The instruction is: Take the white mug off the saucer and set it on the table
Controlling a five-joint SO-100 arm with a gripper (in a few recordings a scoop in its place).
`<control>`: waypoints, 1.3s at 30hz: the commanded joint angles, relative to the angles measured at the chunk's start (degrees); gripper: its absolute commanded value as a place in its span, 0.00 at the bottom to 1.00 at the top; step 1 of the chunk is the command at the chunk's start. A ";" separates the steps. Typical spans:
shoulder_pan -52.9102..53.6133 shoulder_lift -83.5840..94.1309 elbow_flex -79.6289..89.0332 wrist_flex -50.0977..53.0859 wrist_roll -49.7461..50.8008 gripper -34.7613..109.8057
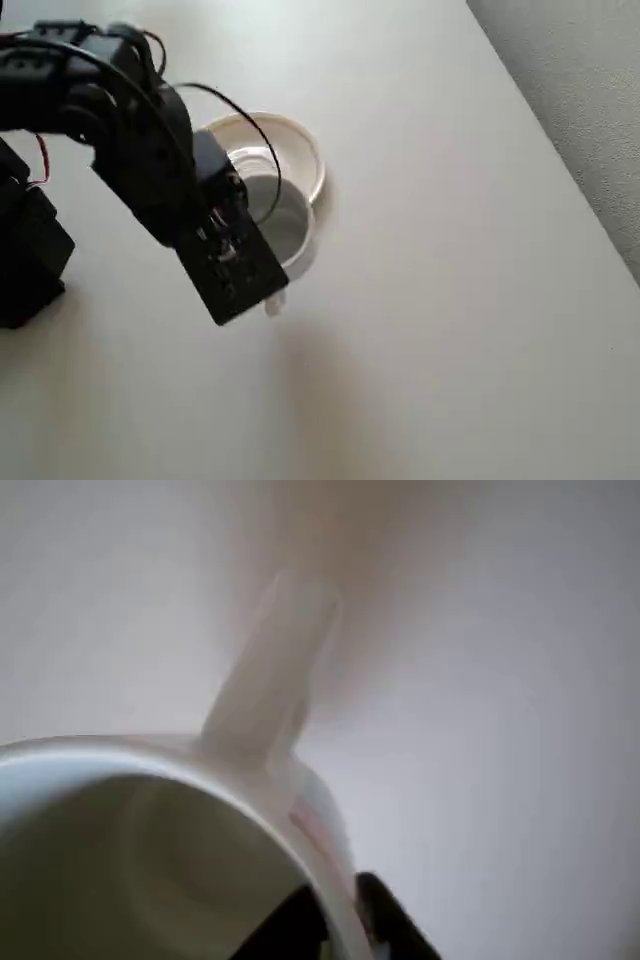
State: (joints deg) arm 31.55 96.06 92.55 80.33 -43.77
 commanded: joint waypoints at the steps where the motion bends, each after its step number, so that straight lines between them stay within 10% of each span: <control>1: 1.76 0.70 5.10 -6.50 -1.76 0.23; 26: 2.99 6.24 11.95 -11.07 -4.31 0.37; 39: -16.35 39.55 12.74 -1.23 21.45 0.36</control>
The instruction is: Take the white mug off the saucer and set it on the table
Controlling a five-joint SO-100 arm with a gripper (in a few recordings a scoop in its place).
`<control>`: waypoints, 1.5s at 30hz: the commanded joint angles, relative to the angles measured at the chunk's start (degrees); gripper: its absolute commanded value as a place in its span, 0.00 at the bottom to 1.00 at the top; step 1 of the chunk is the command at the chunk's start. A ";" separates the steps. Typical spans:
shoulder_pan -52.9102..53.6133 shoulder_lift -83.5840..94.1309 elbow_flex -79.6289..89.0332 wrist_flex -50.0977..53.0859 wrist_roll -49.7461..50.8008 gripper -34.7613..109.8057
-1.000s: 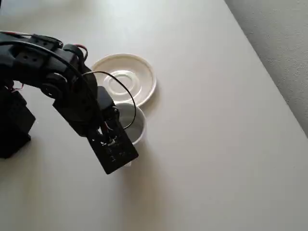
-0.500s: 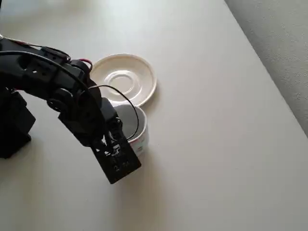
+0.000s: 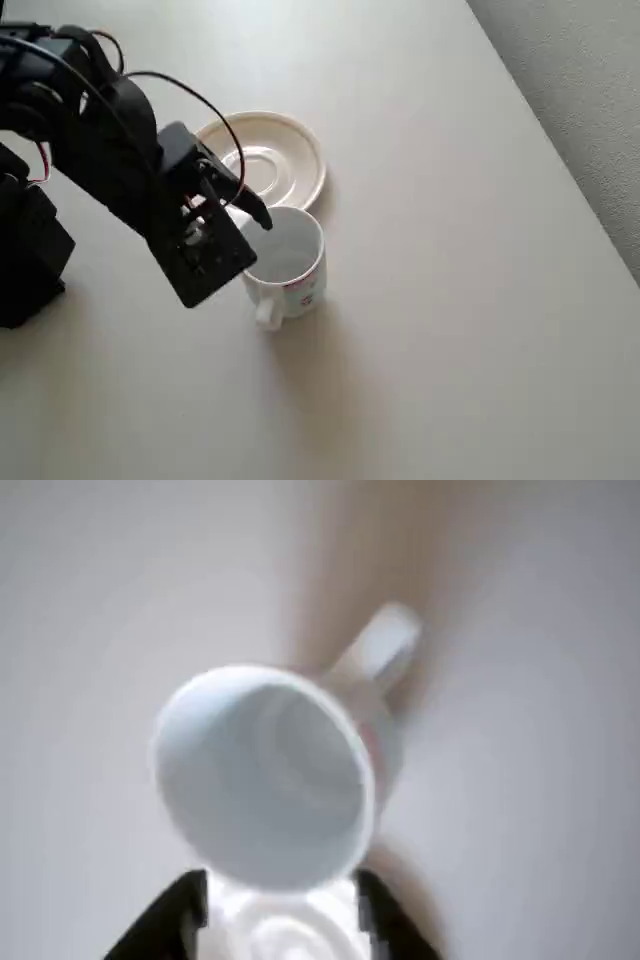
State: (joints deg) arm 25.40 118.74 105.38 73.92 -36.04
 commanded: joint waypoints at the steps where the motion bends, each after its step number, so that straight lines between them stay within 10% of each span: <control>1: -12.13 18.90 0.53 6.33 16.35 0.36; 13: -20.39 70.05 43.42 2.72 25.31 0.23; 45: -19.60 69.96 64.16 0.53 25.58 0.23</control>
